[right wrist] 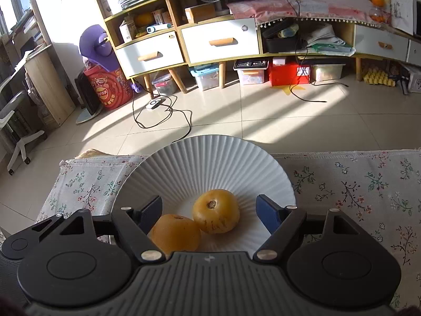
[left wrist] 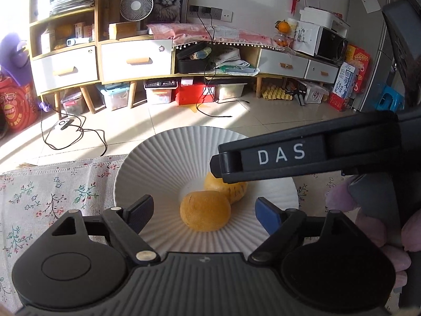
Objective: Organize fruits
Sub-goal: 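Carry the pomelo and pear into the white plate and open both tools, then withdraw both tools from the plate back toward the fruit pile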
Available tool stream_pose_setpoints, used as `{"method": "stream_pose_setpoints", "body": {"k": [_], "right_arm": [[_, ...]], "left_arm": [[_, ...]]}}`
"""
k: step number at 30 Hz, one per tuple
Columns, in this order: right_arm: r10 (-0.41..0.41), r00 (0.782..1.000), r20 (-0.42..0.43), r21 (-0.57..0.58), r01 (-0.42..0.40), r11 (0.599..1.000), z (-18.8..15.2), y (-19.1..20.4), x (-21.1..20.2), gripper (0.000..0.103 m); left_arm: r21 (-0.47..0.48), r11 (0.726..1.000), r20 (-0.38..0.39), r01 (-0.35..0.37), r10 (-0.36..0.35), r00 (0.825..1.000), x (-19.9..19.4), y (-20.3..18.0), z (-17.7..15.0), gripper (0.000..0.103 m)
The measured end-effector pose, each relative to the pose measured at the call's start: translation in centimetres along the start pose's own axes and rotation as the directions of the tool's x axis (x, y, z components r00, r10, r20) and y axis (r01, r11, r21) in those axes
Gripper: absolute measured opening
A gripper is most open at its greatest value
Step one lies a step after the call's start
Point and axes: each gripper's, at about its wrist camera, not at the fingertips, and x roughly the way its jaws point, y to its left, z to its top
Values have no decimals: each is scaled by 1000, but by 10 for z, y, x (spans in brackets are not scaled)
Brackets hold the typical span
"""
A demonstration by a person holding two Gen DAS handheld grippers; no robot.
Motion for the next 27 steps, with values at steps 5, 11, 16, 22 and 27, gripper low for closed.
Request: {"method": "stream_pose_setpoints", "body": {"k": [5,11,16,22,27], "right_arm": [[-14,1000,14,-35,14,999,-1,6,-15,80],[-6,1000,20,-55,7,998,-9,9,-31,84],[-13,1000,21,-63,14,998,-18,9,-44,86],[-13,1000,9,-60,14,998,-35,9,-60,88],[-3,1000,1,-69,3,998,-50,14,-70,89]], "left_arm": [[-6,1000,3,7,-7,1000,-18,-1,-1,90],[-9,999,-7,33,-33,999,-38,0,-7,97],[-3,999,-17,36,-36,999,-53,3,-18,99],[12,999,-35,33,-33,999,-74,8,-35,99],[7,1000,-47,20,-20,999,-90,16,-45,99]]}}
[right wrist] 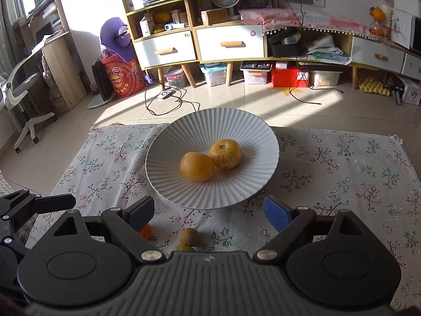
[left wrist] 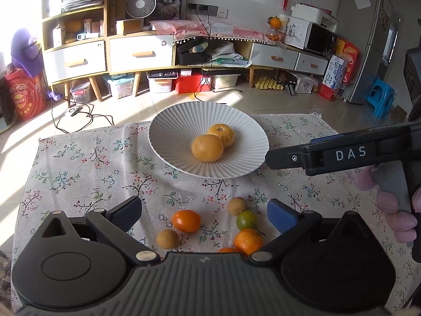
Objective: Organize fruits
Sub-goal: 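Withdraw both tools from the plate back toward the fruit pile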
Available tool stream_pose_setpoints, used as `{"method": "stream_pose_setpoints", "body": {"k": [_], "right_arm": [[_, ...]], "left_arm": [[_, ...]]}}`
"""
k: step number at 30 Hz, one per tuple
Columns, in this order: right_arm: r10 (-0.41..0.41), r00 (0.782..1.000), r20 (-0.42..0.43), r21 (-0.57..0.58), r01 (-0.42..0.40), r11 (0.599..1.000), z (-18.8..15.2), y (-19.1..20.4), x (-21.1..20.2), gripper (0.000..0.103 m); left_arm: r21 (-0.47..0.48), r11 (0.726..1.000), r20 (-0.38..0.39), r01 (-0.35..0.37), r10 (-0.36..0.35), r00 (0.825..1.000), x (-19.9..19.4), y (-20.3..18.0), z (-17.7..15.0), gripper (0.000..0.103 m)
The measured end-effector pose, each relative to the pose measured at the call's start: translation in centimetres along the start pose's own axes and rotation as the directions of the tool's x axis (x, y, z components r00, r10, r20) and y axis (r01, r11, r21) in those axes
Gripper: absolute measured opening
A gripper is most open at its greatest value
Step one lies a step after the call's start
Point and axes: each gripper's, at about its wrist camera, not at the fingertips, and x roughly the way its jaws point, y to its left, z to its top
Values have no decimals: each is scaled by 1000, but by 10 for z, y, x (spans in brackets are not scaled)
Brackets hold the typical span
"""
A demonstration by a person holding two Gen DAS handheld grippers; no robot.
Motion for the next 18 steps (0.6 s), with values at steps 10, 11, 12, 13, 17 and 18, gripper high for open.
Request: {"method": "stream_pose_setpoints", "body": {"k": [10,11,12,13,17,18], "right_arm": [[37,999,-3,-31,-37,999,-25,13,-19,92],[43,999,-8,-37,-44,998,-28,13,-21,92],[51,999,-10,-39,-51,998,-31,14,-22,93],[58,998,-10,-38,-58,998,-33,14,-22,94],[79,997,-19,-38,-80,996,-45,15,-23,95],[77,997,-21,-44,-78,996,-47,16,-23,95]], "left_arm": [[13,1000,-29,-24,24,999,-20,6,-32,99],[14,1000,-36,-28,28,999,-21,7,-35,99],[14,999,-43,-31,31,999,-22,8,-38,99],[14,999,-47,-32,32,998,-22,9,-40,99],[-10,1000,-51,-22,21,998,-27,16,-50,99],[-11,1000,-55,-14,13,998,-28,17,-54,99]]}}
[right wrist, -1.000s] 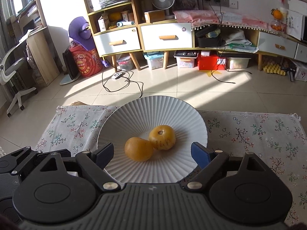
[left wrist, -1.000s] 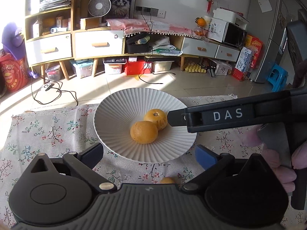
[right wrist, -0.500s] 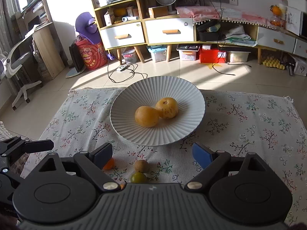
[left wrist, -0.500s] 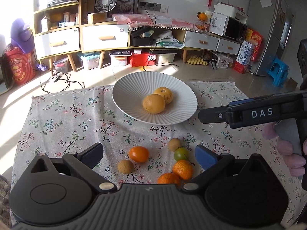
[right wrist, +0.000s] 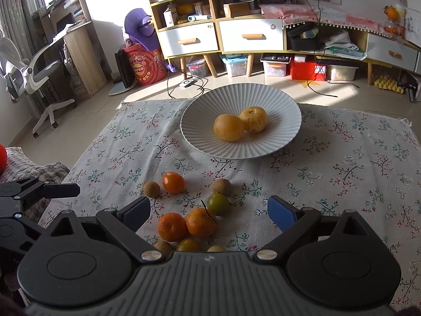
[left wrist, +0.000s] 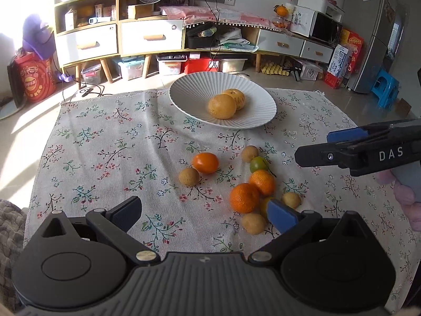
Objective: Organize fruits
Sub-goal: 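Withdraw both tools from the plate back toward the fruit pile, then grasp a tangerine with the left tool while the right tool grasps a red-orange tomato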
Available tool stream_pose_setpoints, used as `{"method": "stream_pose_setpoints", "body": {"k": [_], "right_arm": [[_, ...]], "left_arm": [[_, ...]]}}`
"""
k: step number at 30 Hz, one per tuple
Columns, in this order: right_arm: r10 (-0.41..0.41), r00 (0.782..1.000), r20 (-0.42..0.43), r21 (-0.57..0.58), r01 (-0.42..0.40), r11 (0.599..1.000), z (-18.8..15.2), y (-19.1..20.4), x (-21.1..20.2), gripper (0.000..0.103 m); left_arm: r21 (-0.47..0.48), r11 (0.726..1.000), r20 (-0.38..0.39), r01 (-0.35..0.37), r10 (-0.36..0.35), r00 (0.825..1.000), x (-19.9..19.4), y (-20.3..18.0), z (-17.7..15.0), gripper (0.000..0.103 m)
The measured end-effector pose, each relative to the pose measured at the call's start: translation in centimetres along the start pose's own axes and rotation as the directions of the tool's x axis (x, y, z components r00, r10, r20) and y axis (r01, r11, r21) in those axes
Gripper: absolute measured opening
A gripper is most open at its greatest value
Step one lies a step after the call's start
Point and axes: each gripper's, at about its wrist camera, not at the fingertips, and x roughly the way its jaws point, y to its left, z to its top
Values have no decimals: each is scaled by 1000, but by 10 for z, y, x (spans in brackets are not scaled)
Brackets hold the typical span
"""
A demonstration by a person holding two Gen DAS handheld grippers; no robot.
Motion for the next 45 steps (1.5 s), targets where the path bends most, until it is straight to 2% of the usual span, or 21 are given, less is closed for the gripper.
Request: {"method": "stream_pose_setpoints", "body": {"k": [6,18,21,25,29,32,33,36,39,45], "right_arm": [[17,1000,9,-58,-16,998,-20,8,-7,98],[108,994,11,-180,-105,978,-47,28,-19,101],[139,990,-9,-208,-138,968,-56,33,-18,101],[160,986,-40,-265,-165,950,-70,42,-16,101],[170,982,-80,-302,-187,935,-82,51,-11,101],[169,980,-109,-329,-196,924,-90,58,-7,99],[170,978,-117,-336,-200,920,-92,60,-6,98],[172,976,-134,-345,-208,915,-94,66,-3,93],[171,971,-168,-356,-222,908,-96,72,3,82],[167,966,-196,-360,-230,904,-98,75,7,63]], "left_arm": [[35,999,-44,7,-6,999,-5,4,-17,99],[87,994,-106,65,-55,993,-18,5,-43,99],[118,988,-145,102,-85,986,-16,2,-48,99],[137,980,-226,147,-114,967,-10,0,-57,99],[176,970,-252,168,-120,960,-9,-5,-62,96],[170,968,-262,182,-133,956,-9,-4,-63,87],[167,969,-270,182,-133,954,-8,-3,-63,81],[139,972,-302,190,-141,943,-4,1,-64,73],[128,970,-313,207,-158,937,-3,2,-64,65],[121,972,-312,200,-154,937,-4,3,-62,47]]}}
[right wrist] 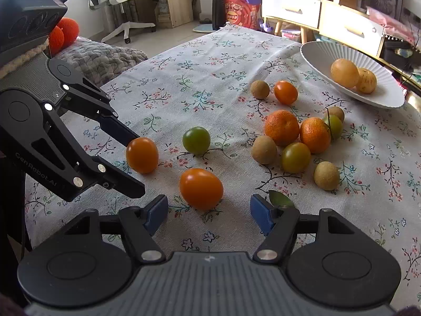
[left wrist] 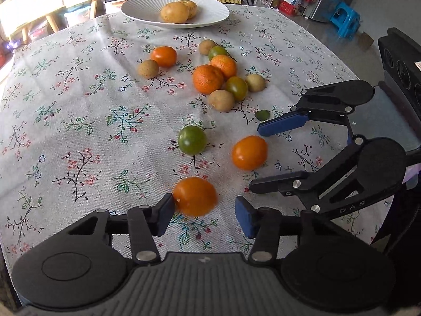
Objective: Organize fruits
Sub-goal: 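Grasp a tangerine with the left tool while the right tool grasps a red-orange tomato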
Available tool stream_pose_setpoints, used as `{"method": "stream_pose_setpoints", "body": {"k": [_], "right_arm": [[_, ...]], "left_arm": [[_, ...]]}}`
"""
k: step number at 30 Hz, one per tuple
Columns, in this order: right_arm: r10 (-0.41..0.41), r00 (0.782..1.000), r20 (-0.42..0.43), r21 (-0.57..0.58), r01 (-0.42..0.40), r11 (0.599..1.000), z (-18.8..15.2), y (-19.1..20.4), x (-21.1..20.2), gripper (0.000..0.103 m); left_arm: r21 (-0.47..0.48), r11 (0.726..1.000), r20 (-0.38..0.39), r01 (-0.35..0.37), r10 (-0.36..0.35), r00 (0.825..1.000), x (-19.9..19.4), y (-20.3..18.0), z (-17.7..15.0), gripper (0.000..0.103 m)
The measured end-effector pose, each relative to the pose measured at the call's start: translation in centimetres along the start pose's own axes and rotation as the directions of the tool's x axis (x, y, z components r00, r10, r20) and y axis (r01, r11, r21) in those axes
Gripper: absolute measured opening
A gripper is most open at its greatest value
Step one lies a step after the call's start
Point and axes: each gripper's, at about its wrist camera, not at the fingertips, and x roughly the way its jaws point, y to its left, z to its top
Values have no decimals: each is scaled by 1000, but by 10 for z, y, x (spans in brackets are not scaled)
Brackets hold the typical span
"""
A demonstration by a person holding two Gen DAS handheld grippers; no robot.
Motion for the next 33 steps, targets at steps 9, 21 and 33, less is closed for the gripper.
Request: {"method": "stream_pose_setpoints", "body": {"k": [9,21,33], "right_arm": [[12,1000,11,-29,-12,1000,2,7,3,50],[12,1000,16,-64,-11,998,6,12,4,31],[-14,999,44,-36,16,999,13,7,-2,31]], "left_arm": [[-16,1000,8,-9,9,1000,0,0,2,32],[-12,1000,24,-15,15,1000,0,0,2,31],[-27,999,69,-22,23,997,-9,-1,8,31]]}}
